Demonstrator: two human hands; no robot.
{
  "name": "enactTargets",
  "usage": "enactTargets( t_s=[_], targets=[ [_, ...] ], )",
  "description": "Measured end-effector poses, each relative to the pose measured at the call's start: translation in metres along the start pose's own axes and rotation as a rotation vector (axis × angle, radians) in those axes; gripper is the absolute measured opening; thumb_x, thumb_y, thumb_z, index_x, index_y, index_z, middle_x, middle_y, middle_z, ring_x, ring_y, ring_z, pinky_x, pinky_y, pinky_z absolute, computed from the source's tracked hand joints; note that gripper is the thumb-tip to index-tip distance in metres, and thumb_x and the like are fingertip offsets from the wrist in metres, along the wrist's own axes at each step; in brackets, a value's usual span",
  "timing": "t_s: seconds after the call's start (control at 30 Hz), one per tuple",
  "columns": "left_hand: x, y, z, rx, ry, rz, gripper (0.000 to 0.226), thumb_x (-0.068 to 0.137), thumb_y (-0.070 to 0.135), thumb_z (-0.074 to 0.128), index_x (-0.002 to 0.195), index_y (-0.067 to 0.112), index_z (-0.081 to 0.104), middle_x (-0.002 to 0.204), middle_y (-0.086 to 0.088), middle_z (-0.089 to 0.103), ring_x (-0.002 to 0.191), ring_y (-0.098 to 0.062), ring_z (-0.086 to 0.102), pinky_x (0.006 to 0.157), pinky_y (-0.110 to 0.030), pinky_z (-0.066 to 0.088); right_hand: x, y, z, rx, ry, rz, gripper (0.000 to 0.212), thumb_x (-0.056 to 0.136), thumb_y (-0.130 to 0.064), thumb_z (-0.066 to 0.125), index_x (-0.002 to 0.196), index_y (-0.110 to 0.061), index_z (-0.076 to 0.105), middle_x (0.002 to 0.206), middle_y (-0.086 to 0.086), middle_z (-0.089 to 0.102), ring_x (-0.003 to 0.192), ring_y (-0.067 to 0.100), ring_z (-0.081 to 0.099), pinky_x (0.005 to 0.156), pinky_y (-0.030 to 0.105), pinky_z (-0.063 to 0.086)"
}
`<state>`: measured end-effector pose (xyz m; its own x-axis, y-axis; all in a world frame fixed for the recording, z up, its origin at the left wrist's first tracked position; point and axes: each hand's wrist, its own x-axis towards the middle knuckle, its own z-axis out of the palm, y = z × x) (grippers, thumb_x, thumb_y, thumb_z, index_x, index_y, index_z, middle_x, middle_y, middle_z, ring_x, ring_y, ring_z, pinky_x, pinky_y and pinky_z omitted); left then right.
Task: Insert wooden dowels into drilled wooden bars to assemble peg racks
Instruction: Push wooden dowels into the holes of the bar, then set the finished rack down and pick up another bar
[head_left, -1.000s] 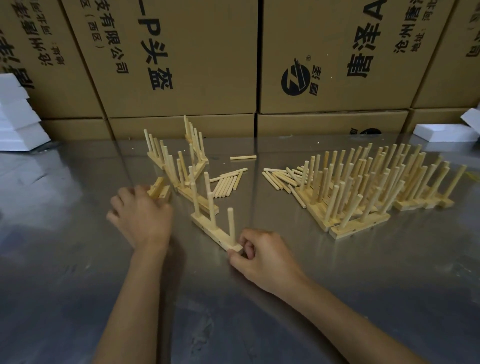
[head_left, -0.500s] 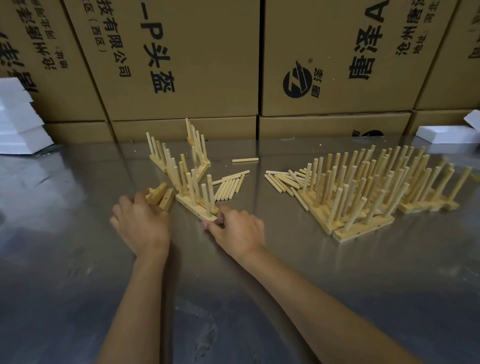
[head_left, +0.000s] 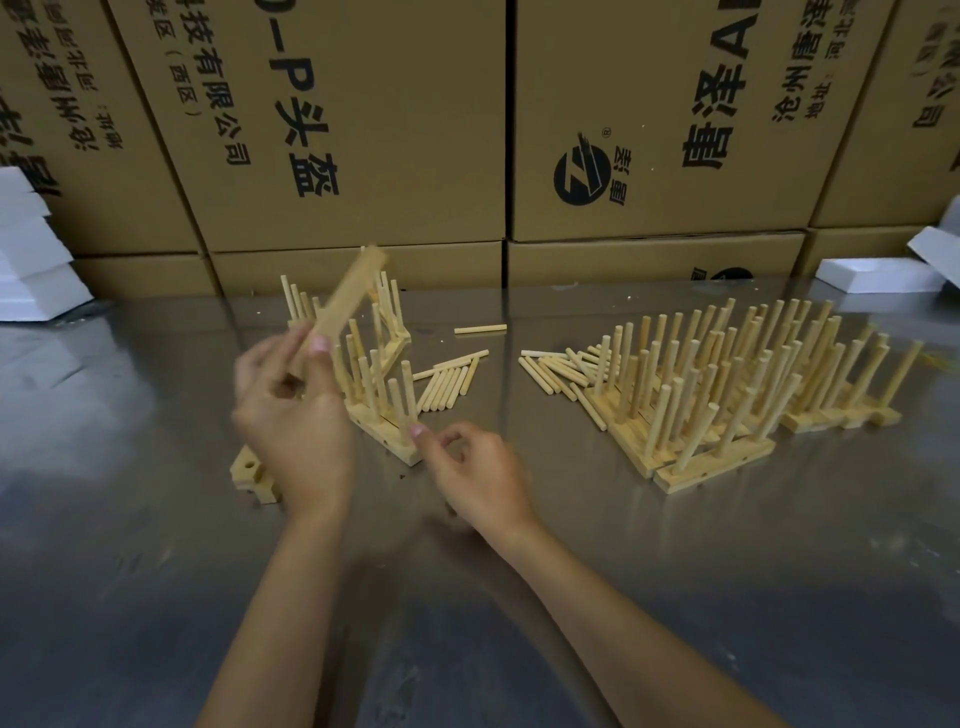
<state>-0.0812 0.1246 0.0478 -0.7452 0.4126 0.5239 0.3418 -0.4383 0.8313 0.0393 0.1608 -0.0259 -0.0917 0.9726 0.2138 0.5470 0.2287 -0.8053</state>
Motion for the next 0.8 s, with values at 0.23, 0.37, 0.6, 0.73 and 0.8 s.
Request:
enactTargets(
  t_s=[0.23,0.37,0.6,0.73,0.8],
  targets=[
    [-0.049,0.018,0.027,-0.246,-0.368,-0.392,0.016,0.090,0.011,0.071,0.104,0.015,0.076,0.090,-0.007,0.077,0.082,-0.018,0.073,0.075,-0.020,0.057,0.000,0.002,-0.043,0.808,0.191,0.179,0.046,0.102,-0.052,0.037,0.098,-0.019,0.069,0.068,0.001,0.063,0.046,0.010,0.050,0.040,0.020,0.034],
    [-0.067,0.009,0.034,-0.281,-0.524,-0.643,0.014,0.091,0.009,0.070,0.104,0.006,0.074,0.087,-0.011,0.078,0.073,-0.020,0.075,0.068,-0.024,0.060,0.003,0.003,-0.068,0.890,0.181,0.155,0.039,0.106,-0.038,0.037,0.106,-0.012,0.066,0.086,0.012,0.069,0.058,0.016,0.057,0.045,0.026,0.042],
    [-0.073,-0.009,0.040,-0.109,-0.782,-0.755,0.028,0.100,0.038,0.056,0.111,0.016,0.069,0.087,-0.010,0.076,0.074,-0.022,0.074,0.059,-0.032,0.058,0.001,0.009,-0.076,0.649,0.123,0.177,0.031,0.094,-0.038,0.063,0.074,-0.014,0.068,0.066,0.000,0.060,0.065,0.014,0.058,0.061,0.026,0.045],
    [-0.068,-0.022,0.040,-0.190,-0.804,-0.918,0.038,0.101,0.045,0.050,0.107,0.012,0.068,0.093,-0.013,0.075,0.080,-0.021,0.074,0.063,-0.038,0.058,-0.004,0.012,-0.059,0.409,-0.114,0.094,0.037,0.095,-0.040,0.062,0.078,-0.008,0.072,0.061,-0.006,0.065,0.059,0.003,0.062,0.056,0.017,0.047],
    [-0.066,-0.029,0.040,-0.193,-0.792,-0.962,0.042,0.102,0.045,0.047,0.111,0.008,0.064,0.091,-0.014,0.075,0.078,-0.025,0.074,0.058,-0.037,0.058,-0.004,0.013,-0.053,0.393,-0.116,0.120,0.043,0.097,-0.047,0.055,0.077,-0.013,0.073,0.056,-0.011,0.064,0.056,0.002,0.064,0.053,0.017,0.048]
  ],
)
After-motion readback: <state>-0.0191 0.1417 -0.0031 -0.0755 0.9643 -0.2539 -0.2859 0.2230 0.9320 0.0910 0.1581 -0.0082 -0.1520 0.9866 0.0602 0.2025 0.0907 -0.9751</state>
